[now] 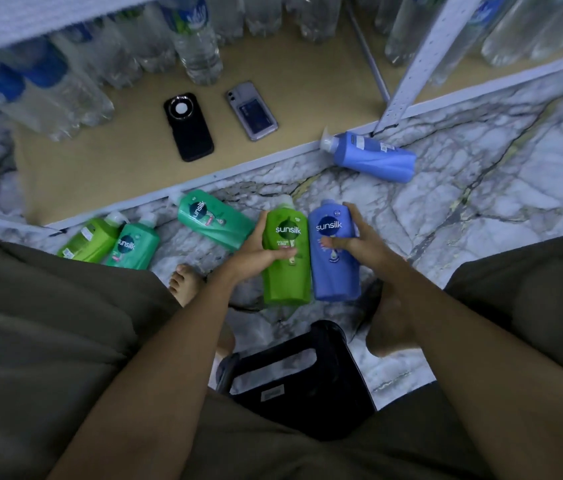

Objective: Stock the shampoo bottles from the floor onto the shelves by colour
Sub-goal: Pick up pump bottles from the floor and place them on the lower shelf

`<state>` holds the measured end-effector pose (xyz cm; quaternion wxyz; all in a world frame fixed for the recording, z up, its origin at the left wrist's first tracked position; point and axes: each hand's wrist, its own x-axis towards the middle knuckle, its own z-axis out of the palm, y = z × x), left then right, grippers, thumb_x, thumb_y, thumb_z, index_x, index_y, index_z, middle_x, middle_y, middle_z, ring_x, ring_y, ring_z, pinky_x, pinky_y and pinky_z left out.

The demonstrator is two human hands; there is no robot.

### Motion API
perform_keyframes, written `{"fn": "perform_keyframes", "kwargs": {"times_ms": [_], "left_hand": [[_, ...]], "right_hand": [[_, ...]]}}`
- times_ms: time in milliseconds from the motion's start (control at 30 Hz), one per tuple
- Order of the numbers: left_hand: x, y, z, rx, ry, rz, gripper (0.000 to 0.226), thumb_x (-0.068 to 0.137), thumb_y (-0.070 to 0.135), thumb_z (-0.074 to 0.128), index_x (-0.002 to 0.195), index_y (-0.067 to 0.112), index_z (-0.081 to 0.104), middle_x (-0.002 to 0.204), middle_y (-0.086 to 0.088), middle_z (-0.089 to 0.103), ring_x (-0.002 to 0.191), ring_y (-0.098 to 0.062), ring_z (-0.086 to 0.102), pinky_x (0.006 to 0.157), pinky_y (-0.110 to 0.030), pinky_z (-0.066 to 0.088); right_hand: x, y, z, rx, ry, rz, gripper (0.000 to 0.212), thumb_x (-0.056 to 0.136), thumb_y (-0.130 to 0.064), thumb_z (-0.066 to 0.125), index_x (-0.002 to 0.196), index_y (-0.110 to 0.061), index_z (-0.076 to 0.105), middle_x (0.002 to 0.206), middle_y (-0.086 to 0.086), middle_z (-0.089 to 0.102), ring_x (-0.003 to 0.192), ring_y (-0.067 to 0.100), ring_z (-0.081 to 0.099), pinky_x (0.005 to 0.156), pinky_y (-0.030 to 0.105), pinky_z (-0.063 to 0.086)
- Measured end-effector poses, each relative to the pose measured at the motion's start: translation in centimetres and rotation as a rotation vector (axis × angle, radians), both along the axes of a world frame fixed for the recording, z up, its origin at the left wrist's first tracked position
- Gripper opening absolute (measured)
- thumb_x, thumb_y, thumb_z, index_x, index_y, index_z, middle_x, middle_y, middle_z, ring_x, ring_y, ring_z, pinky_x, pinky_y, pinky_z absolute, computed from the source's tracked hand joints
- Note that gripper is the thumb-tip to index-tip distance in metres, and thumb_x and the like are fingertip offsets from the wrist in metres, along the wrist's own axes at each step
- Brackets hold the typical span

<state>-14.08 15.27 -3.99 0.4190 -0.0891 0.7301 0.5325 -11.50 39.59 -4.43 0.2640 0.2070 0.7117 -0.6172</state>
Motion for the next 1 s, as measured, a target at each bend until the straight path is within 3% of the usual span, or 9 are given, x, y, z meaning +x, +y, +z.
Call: {"fn": "perform_keyframes", "kwargs": {"times_ms": [67,200,267,333,533,633,767,867,1000], "left_hand": [[-0.4,-0.4,2.0,0.015,0.058,0.014,0.112,0.080,0.024,0.083,0.160,0.035,0.005,0.129,0.013,0.059,0.111,-0.008,0.061,0.096,-0.031,0.051],[-1.1,-1.3,7.4,0.031,0.206,0.029,0.098,0.080,0.023,0.084,0.152,0.047,0.021,0.128,0.013,0.064,0.114,-0.011,0.064,0.096,-0.030,0.052],[-1.4,-1.9,10.4,0.044,0.296,0.024,0.077,0.082,0.019,0.083,0.130,0.056,0.036,0.113,0.015,0.070,0.101,-0.006,0.070,0.081,-0.022,0.055],[-1.7,-2.7,13.2,0.066,0.392,0.026,0.072,0.083,0.013,0.081,0.131,0.047,0.041,0.109,0.012,0.072,0.093,-0.001,0.071,0.075,-0.018,0.055],[-1.5,-4.8,21.2,0.114,0.585,0.089,0.084,0.082,0.010,0.082,0.146,0.034,0.035,0.117,0.009,0.071,0.101,-0.006,0.071,0.084,-0.025,0.058],[-1.1,-5.6,24.7,0.118,0.675,0.114,0.087,0.079,0.015,0.086,0.149,0.032,0.036,0.120,0.005,0.072,0.108,-0.016,0.071,0.096,-0.043,0.057],[-0.4,-6.4,29.2,0.120,0.762,0.153,0.076,0.080,0.011,0.084,0.135,0.044,0.042,0.112,0.016,0.073,0.106,-0.012,0.071,0.091,-0.032,0.058],[-0.9,-7.3,31.9,0.105,0.820,0.146,0.083,0.081,0.015,0.084,0.139,0.045,0.033,0.111,0.027,0.066,0.097,0.009,0.068,0.084,-0.017,0.054],[-2.2,-8.4,35.3,0.054,0.956,0.136,0.110,0.065,0.045,0.090,0.154,0.039,0.025,0.128,0.013,0.066,0.112,-0.006,0.067,0.102,-0.041,0.053]], "right_hand": [[-0.4,-0.1,2.4,-0.023,0.034,-0.039,0.066,0.080,-0.009,0.085,0.132,-0.032,0.051,0.107,-0.004,0.074,0.093,0.014,0.073,0.071,0.026,0.060],[-0.9,-0.9,8.3,-0.065,0.135,-0.087,0.060,0.081,-0.003,0.081,0.117,-0.043,0.054,0.091,-0.015,0.073,0.073,0.002,0.071,0.057,0.016,0.054],[-0.9,-1.5,10.9,-0.088,0.180,-0.086,0.059,0.082,-0.005,0.081,0.112,-0.047,0.054,0.091,-0.015,0.073,0.073,0.003,0.070,0.055,0.016,0.052],[-1.1,-2.1,13.4,-0.106,0.244,-0.059,0.054,0.080,-0.009,0.082,0.115,-0.041,0.056,0.096,-0.012,0.074,0.080,0.009,0.070,0.055,0.019,0.051],[-1.7,-4.2,21.8,-0.174,0.454,-0.013,0.057,0.081,-0.004,0.079,0.125,-0.031,0.054,0.109,0.000,0.075,0.088,0.017,0.073,0.071,0.032,0.060],[-2.3,-4.9,25.4,-0.146,0.569,0.048,0.064,0.080,-0.001,0.081,0.130,-0.029,0.053,0.118,0.006,0.073,0.096,0.018,0.071,0.085,0.042,0.060],[-3.2,-5.7,30.5,-0.103,0.673,0.088,0.072,0.080,0.009,0.077,0.139,-0.018,0.046,0.111,0.005,0.070,0.082,0.000,0.071,0.066,0.019,0.057],[-3.8,-6.3,33.8,-0.092,0.729,0.113,0.074,0.080,0.005,0.079,0.137,-0.026,0.043,0.103,0.000,0.070,0.076,0.000,0.072,0.061,0.019,0.056],[-5.6,-7.2,37.2,-0.123,0.767,0.139,0.077,0.080,-0.002,0.082,0.133,-0.043,0.043,0.104,0.007,0.076,0.084,0.018,0.076,0.065,0.031,0.061]]}}
